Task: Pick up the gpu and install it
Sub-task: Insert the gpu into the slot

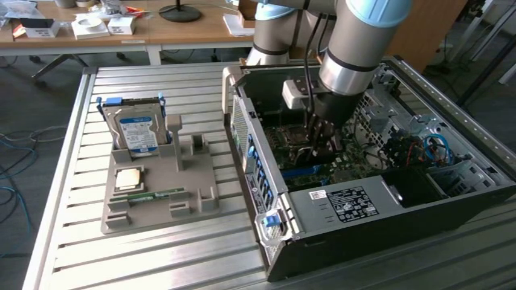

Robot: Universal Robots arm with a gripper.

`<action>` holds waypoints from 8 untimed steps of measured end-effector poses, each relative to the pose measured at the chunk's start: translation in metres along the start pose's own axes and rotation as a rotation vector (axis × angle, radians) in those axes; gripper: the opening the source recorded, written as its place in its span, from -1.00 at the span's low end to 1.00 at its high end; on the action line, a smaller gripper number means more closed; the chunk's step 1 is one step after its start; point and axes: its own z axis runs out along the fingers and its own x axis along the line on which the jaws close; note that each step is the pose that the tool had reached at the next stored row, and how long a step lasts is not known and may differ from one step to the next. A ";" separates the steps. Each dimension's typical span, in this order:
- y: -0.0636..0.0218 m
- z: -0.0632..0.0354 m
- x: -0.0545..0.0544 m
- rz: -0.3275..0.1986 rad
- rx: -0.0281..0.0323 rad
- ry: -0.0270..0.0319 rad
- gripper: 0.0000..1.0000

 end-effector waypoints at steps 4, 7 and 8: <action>0.0000 0.0015 0.000 0.000 -0.0001 0.0004 -0.47; 0.0000 0.0016 0.000 0.000 -0.0001 0.0003 -0.47; 0.0005 0.0017 0.000 0.000 0.0000 0.0002 -0.47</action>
